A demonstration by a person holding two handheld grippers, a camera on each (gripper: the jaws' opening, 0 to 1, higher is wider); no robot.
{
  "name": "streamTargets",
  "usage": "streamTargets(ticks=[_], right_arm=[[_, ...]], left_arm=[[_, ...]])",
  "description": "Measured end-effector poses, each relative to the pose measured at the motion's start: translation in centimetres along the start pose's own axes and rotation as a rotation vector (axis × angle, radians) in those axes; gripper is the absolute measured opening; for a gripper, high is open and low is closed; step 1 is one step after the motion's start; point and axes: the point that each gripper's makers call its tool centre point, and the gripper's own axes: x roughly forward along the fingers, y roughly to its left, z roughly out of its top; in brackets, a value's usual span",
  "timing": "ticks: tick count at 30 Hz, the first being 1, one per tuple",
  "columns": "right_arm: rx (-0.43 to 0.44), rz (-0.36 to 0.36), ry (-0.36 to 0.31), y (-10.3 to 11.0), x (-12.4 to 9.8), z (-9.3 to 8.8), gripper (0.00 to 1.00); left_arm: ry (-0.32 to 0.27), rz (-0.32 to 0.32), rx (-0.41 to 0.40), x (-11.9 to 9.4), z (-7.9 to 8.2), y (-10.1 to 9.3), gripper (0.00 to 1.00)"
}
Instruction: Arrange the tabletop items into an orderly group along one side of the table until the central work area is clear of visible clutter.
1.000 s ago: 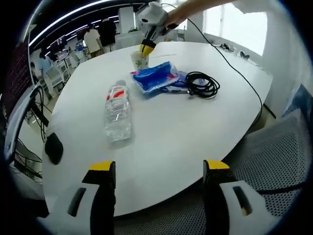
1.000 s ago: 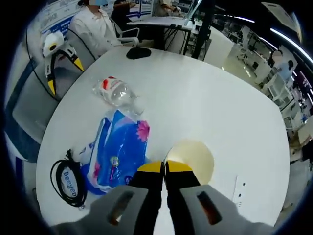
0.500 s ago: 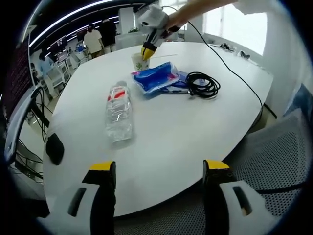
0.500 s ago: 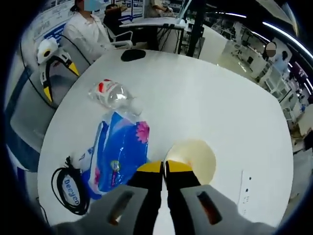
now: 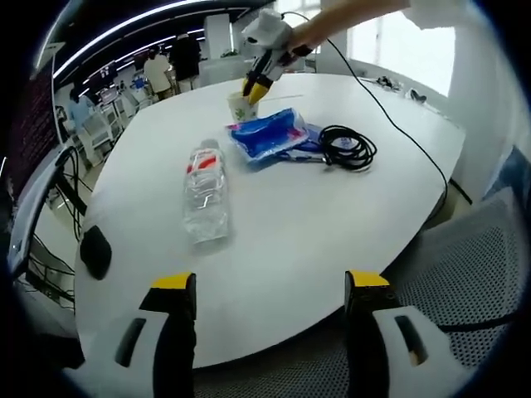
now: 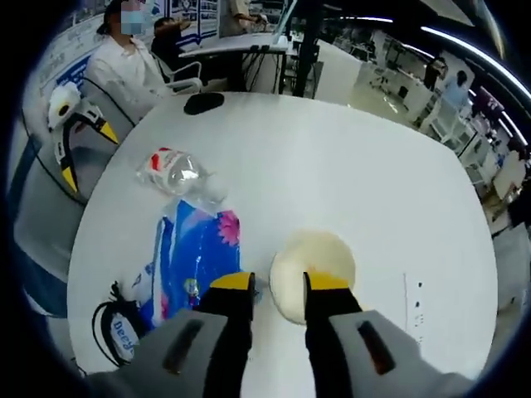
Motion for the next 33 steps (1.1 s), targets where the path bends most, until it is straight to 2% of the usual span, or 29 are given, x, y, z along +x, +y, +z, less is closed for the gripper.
streamTargets(ticks=[4,5,9,11,14,17,20,21,25,28,30,32,33], right_arm=[[0.070,-0.017,-0.012,0.2,-0.7,0.0,0.31],[0.118,-0.037,-0.014,0.2,-1.0,0.0,0.34],[0.148,-0.065,-0.052,0.5,-1.8,0.4,0.43],[0.194,-0.097,-0.074,0.6,-2.4,0.5,0.47],[0.370,-0.187,-0.150,0.6,-3.9,0.8,0.54],[0.461,-0.234,-0.218,1.2,-5.2,0.9,0.61],[0.538,-0.273,-0.236,1.9,-6.4,0.1,0.67],[0.588,-0.298,-0.248,2.1,-6.9,-0.4,0.70],[0.744,-0.351,-0.301,2.9,-8.4,-1.4,0.86],[0.766,-0.375,-0.309,3.7,-9.2,-2.0,0.97],[0.777,-0.382,-0.325,4.4,-9.6,-2.3,0.99],[0.801,-0.363,-0.388,5.7,-10.0,-1.7,0.99],[0.806,-0.362,-0.399,6.2,-10.1,-1.6,1.00]], left_arm=[[-0.008,0.000,0.005,-0.1,0.2,-0.1,0.74],[-0.012,0.002,0.007,-0.1,0.3,0.0,0.74],[-0.026,0.010,0.000,-0.3,0.5,0.2,0.74],[-0.035,0.010,-0.005,-0.3,0.7,0.2,0.74],[-0.045,0.017,0.000,-0.3,0.8,0.3,0.75],[-0.064,0.024,-0.010,-0.5,1.1,0.5,0.75],[-0.079,0.026,-0.019,-0.6,1.3,0.6,0.75],[-0.083,0.025,-0.015,-0.6,1.4,0.5,0.75],[-0.086,0.018,0.003,-0.7,1.4,0.2,0.75],[-0.090,0.014,0.005,-0.7,1.5,0.2,0.76],[-0.096,0.013,0.006,-0.8,1.7,0.1,0.77],[-0.106,0.030,0.018,-0.8,1.8,0.4,0.84],[-0.110,0.036,0.023,-0.8,1.9,0.4,0.87]])
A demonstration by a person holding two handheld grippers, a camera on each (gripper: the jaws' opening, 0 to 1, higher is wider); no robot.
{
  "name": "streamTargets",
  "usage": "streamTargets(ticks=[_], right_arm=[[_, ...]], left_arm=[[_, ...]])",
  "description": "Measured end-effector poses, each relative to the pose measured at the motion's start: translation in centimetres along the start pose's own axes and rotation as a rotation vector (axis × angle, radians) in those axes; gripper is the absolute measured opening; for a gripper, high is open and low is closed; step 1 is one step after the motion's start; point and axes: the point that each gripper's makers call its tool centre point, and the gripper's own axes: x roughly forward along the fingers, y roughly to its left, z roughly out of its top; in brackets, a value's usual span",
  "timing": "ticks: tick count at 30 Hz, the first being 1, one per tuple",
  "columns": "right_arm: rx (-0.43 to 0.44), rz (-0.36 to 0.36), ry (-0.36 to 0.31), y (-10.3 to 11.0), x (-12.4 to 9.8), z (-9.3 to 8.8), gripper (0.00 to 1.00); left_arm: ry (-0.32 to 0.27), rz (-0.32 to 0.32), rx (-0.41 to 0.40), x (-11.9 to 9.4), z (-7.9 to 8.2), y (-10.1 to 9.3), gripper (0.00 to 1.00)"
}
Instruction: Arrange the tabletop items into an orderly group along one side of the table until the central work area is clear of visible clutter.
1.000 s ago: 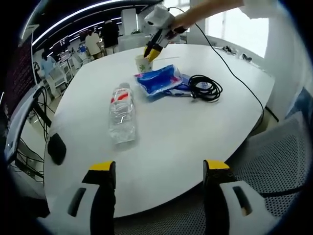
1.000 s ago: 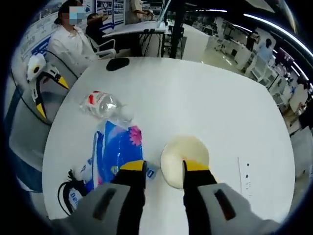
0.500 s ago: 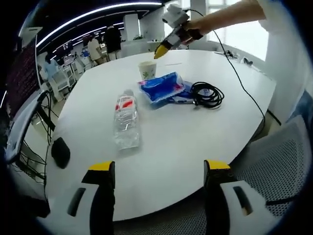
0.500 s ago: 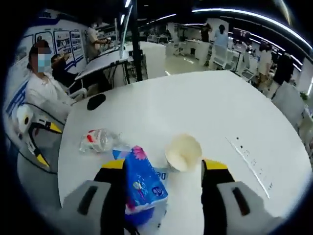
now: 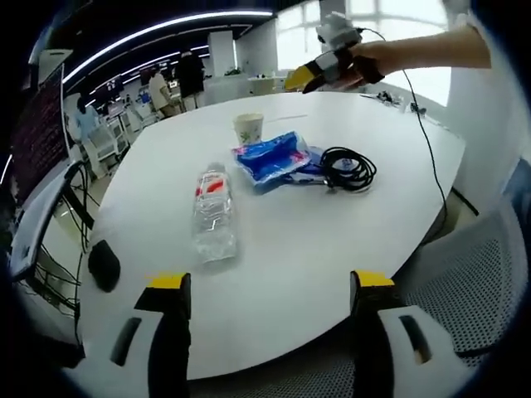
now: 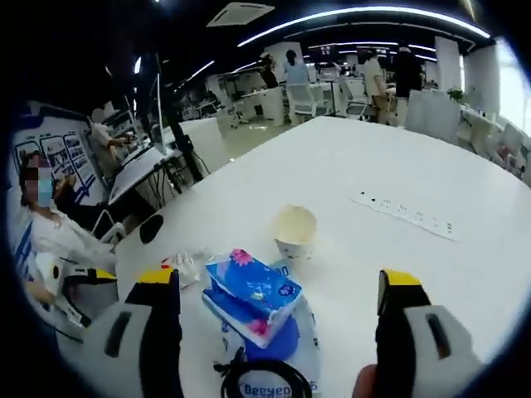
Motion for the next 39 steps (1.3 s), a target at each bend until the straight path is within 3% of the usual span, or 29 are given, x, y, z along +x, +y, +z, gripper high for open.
streamTargets(ticks=[2,10,19,22,32,39], right_arm=[[-0.009,-0.008,0.009,0.2,-0.6,-0.9,1.00],[0.065,-0.021,-0.008,2.5,-3.5,-4.1,1.00],[0.114,-0.030,-0.026,4.9,-7.3,-7.1,0.98],[0.150,-0.046,-0.059,5.9,-8.7,-8.1,0.98],[0.269,-0.141,-0.084,6.3,-12.2,-12.3,0.91],[0.256,-0.157,-0.092,7.1,-13.6,-13.4,0.93]], left_arm=[[0.003,0.006,-0.006,0.0,0.0,0.1,0.92],[-0.005,0.005,-0.016,-0.2,0.1,0.1,0.95],[-0.013,-0.012,-0.018,-0.4,0.1,-0.3,0.94],[-0.004,-0.019,-0.018,-0.4,-0.1,-0.5,0.93],[-0.009,-0.047,-0.047,-0.6,0.0,-0.9,0.92],[-0.003,-0.074,-0.071,-0.5,-0.1,-1.3,0.89]])
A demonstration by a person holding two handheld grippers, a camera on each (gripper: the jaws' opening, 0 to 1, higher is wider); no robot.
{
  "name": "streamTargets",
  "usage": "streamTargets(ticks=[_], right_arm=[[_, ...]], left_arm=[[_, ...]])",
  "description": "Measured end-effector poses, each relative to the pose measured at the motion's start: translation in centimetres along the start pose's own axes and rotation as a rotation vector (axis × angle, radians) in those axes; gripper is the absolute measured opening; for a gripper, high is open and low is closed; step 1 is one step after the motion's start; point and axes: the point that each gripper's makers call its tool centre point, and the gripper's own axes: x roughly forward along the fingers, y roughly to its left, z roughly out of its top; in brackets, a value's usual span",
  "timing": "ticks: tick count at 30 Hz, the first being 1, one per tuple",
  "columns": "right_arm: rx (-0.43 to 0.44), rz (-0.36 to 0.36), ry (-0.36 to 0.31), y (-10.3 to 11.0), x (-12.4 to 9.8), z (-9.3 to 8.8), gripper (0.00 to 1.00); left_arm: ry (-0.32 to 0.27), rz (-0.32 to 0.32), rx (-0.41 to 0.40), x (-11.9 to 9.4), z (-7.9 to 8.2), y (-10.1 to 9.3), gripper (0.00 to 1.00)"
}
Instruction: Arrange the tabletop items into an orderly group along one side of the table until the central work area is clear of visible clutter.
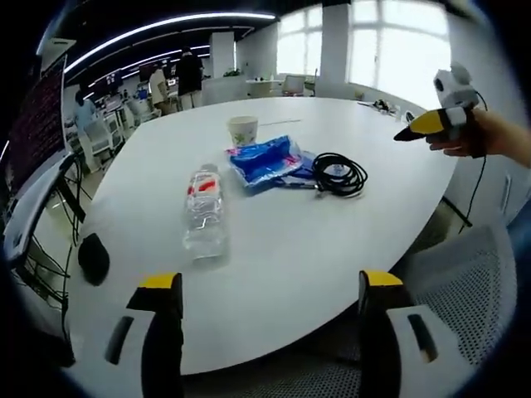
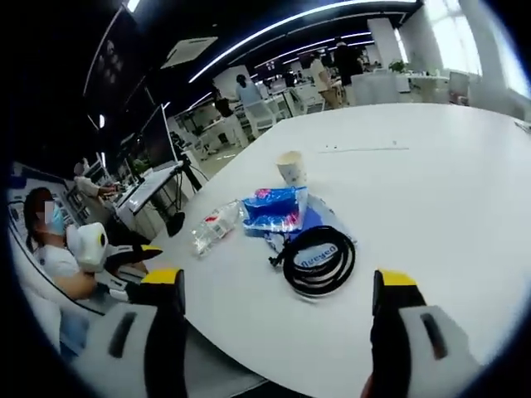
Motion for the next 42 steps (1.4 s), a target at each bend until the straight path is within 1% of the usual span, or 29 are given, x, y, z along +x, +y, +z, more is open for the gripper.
streamTargets(ticks=[3,5,8,10,11,12,14,16,17,18,19,20,21,23,24,26,27,28,29,30,31,32,34,36,38,39,41,42], right_arm=[[0.014,-0.007,-0.018,-0.4,-0.3,-0.3,0.92],[0.020,-0.017,-0.016,-0.9,-0.6,-0.6,0.91],[0.032,-0.003,-0.006,-1.3,-1.2,-0.7,0.90],[-0.032,0.004,0.021,-2.3,-2.0,-0.6,0.90],[-0.043,-0.005,0.033,-2.8,-2.3,-0.5,0.90],[-0.047,-0.009,0.034,-3.4,-2.5,-0.4,0.90],[-0.042,-0.004,0.030,-4.6,-2.8,-0.1,0.89],[-0.020,0.024,0.046,-4.9,-2.7,-0.2,0.87],[-0.026,0.056,0.079,-4.9,-2.7,-0.6,0.87],[-0.037,0.063,0.081,-4.8,-2.7,-0.6,0.87],[-0.079,0.087,0.082,-4.7,-2.6,-0.7,0.87],[-0.098,0.095,0.083,-4.8,-2.5,-0.8,0.86],[-0.096,0.095,0.099,-5.3,-2.1,-1.2,0.86],[-0.064,0.095,0.126,-5.7,-1.7,-1.6,0.86],[-0.056,0.091,0.130,-5.7,-1.7,-1.6,0.86],[-0.049,0.083,0.081,-5.4,-1.8,-0.2,0.86],[-0.049,0.082,0.069,-5.3,-1.9,0.2,0.86],[-0.048,0.079,0.071,-5.2,-1.9,0.3,0.86],[-0.049,0.071,0.070,-5.1,-1.9,0.5,0.86],[-0.052,0.061,0.069,-5.1,-1.8,0.5,0.86],[-0.052,0.058,0.068,-5.0,-1.7,0.6,0.86],[-0.048,0.055,0.068,-5.0,-1.5,0.5,0.86],[-0.039,0.051,0.071,-5.0,-1.3,0.3,0.86],[-0.026,0.036,0.076,-5.1,-1.0,0.1,0.86],[-0.007,0.018,0.068,-5.2,-0.8,0.0,0.85],[0.011,0.011,0.065,-5.1,-0.7,-0.2,0.85],[0.028,0.001,0.071,-5.2,-0.4,-0.7,0.84],[0.034,-0.004,0.072,-5.2,-0.3,-0.9,0.84]], left_arm=[[-0.014,-0.016,0.002,0.0,0.3,-0.3,0.89],[-0.023,-0.019,0.004,-0.1,0.5,-0.4,0.89],[-0.012,0.002,-0.003,0.0,0.3,0.0,0.88],[0.009,0.028,-0.004,0.3,-0.2,0.5,0.88],[0.013,0.032,0.000,0.3,-0.3,0.5,0.88],[0.027,0.041,0.008,0.4,-0.5,0.6,0.88],[0.033,0.047,0.016,0.5,-0.6,0.6,0.89],[0.038,0.060,0.026,0.4,-0.8,0.8,0.88],[0.047,0.068,0.027,0.5,-0.9,0.9,0.88],[0.055,0.075,0.026,0.5,-1.0,1.0,0.88],[0.068,0.091,0.029,0.6,-1.2,1.3,0.88],[0.071,0.100,0.026,0.5,-1.3,1.5,0.87],[0.067,0.112,0.016,0.3,-1.3,1.8,0.86],[0.061,0.118,0.004,0.1,-1.1,2.1,0.86],[0.055,0.117,-0.002,0.1,-1.0,2.2,0.86],[0.035,0.118,-0.036,0.2,-0.5,2.3,0.87],[0.033,0.116,-0.047,0.3,-0.3,2.2,0.88],[0.023,0.112,-0.050,0.3,-0.1,2.1,0.88],[0.017,0.101,-0.067,0.5,0.1,2.1,0.89],[0.023,0.092,-0.097,0.7,0.0,2.1,0.89],[0.030,0.079,-0.135,0.9,0.1,2.2,0.89],[0.022,0.073,-0.147,1.1,0.3,2.4,0.89],[0.024,0.072,-0.149,1.3,0.7,3.0,0.88],[0.030,0.070,-0.149,1.4,1.5,3.7,0.87],[0.023,0.064,-0.137,1.6,2.6,4.8,0.85],[0.032,0.058,-0.141,1.9,3.1,5.3,0.84],[0.046,0.015,-0.180,2.5,4.0,5.6,0.82],[0.045,0.025,-0.178,2.9,4.8,6.4,0.82]])
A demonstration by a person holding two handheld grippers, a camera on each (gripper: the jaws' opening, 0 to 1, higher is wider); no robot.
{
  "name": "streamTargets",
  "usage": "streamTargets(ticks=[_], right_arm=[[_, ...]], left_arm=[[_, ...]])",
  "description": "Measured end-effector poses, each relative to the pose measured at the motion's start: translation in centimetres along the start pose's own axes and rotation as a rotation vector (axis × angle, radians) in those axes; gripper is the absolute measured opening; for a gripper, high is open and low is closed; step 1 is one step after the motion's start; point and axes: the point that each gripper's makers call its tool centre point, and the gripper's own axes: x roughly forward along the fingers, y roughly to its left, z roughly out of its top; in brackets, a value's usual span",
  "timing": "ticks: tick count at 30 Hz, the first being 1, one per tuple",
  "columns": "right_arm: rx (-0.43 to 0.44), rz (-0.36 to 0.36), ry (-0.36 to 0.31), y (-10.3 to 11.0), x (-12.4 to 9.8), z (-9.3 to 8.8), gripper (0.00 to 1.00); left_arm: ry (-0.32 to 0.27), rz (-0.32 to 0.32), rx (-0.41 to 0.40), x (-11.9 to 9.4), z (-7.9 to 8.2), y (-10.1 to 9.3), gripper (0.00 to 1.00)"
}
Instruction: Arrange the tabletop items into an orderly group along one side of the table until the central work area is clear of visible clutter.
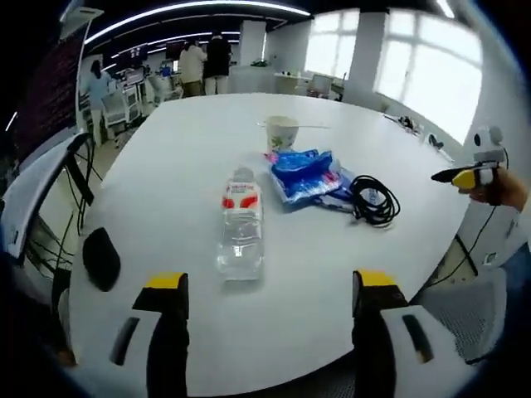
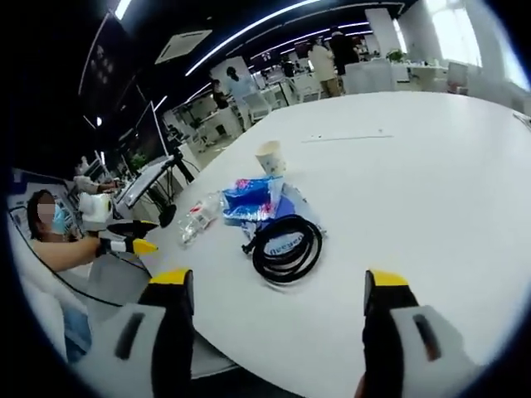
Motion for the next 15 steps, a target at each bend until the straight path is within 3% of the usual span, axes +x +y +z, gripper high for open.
streamTargets(ticks=[7,11,15], right_arm=[[0.026,-0.027,-0.008,0.2,-0.3,-0.3,0.82],[0.043,-0.043,-0.011,0.0,-0.5,-0.4,0.81],[0.064,-0.056,-0.012,0.0,-0.7,-0.7,0.80]], left_arm=[[0.003,-0.002,0.008,3.4,4.5,1.7,0.82],[0.044,-0.008,0.028,5.7,5.7,1.9,0.82],[0.091,-0.015,0.028,7.7,6.0,2.2,0.80]])
